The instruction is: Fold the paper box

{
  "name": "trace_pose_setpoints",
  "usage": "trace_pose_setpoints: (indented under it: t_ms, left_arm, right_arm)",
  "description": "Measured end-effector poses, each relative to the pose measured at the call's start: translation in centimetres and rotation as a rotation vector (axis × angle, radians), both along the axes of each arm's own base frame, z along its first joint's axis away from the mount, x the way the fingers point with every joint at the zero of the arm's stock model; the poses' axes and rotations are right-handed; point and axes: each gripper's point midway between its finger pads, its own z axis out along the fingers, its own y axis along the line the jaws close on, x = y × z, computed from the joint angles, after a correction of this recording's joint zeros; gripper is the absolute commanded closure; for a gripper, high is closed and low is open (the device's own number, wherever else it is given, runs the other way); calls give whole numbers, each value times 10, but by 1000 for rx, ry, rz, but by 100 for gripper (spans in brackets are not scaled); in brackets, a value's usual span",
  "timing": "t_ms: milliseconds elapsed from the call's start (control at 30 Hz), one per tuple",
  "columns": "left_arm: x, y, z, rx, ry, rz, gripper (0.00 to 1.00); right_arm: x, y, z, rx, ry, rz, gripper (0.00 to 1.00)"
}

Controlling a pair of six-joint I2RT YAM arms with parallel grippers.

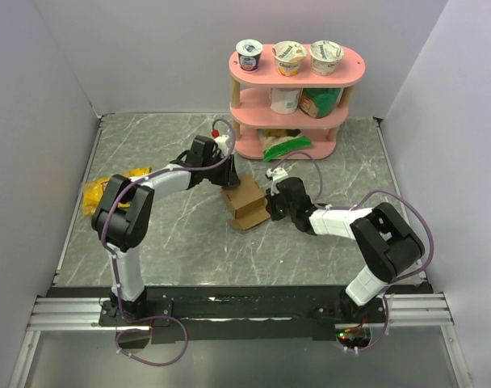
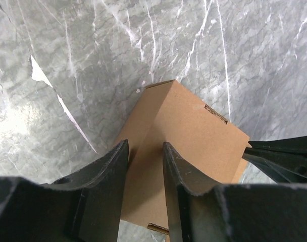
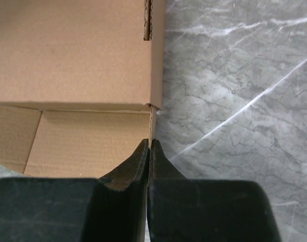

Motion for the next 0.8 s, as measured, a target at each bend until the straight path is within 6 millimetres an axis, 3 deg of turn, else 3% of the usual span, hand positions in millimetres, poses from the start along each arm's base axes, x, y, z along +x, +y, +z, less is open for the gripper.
trace_pose_setpoints:
  t_ms: [633,733,767,800]
  left_arm:
    - [-12,-22,5,179,-254,-137,62]
    - [-14,-22,6,189,-269,-135,62]
    - [-14,-21,6,192,-270,-131,63]
    - [-14,-21,6,195,-271,-130,63]
  right_arm:
    - [-2,-6,3,-96,94,7,99]
    - [-2,-7,2,-100,97,3,83]
    - [-2,-7,2,-100,97,1,72]
    - [-2,-6,3,-97,97,1,70]
